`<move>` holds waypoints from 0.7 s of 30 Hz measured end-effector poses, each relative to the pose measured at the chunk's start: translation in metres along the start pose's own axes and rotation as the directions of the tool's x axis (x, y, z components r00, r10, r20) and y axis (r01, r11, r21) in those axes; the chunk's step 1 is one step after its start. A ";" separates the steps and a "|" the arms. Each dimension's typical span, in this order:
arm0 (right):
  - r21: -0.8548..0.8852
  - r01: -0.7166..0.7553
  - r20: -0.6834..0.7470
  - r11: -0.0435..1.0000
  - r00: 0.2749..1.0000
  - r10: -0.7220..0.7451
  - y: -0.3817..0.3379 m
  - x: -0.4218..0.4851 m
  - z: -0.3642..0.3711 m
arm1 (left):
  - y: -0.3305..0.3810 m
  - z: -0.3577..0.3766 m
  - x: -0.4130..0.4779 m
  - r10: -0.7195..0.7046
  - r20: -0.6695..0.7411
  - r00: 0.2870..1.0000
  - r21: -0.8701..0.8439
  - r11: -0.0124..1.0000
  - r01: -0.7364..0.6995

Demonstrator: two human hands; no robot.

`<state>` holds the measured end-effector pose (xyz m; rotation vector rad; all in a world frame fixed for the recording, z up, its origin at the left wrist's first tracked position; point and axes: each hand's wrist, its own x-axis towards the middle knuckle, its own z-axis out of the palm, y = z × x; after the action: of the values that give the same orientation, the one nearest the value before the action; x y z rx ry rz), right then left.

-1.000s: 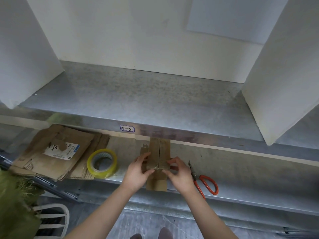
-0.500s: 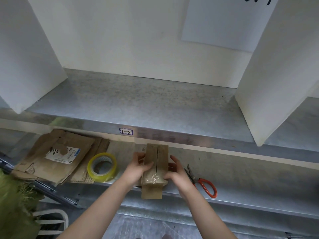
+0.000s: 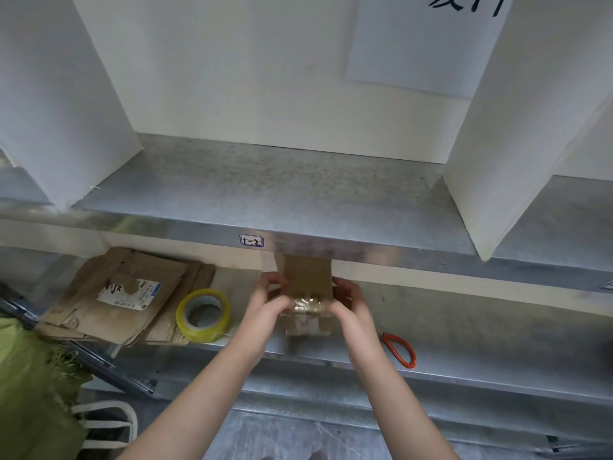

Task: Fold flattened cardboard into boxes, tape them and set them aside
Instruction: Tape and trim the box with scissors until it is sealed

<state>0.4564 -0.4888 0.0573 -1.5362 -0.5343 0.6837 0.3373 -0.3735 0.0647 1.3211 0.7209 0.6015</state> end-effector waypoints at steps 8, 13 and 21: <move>-0.281 0.049 0.018 0.958 0.999 -0.046 0.043 -0.011 -0.006 | -0.033 -0.011 -0.016 -0.079 0.001 0.997 0.053 0.996 0.079; -0.289 0.018 0.049 0.957 0.999 -0.004 0.078 -0.016 -0.010 | -0.059 -0.018 -0.024 -0.176 0.014 0.984 0.078 0.982 0.174; -0.333 -0.035 -0.012 0.942 0.999 0.033 0.119 -0.016 0.004 | -0.105 -0.024 -0.025 -0.193 0.068 0.979 0.236 0.956 0.172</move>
<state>0.4350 -0.5070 -0.0596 -1.8676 -0.6446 0.6367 0.3014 -0.3936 -0.0380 1.4651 0.8459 0.3133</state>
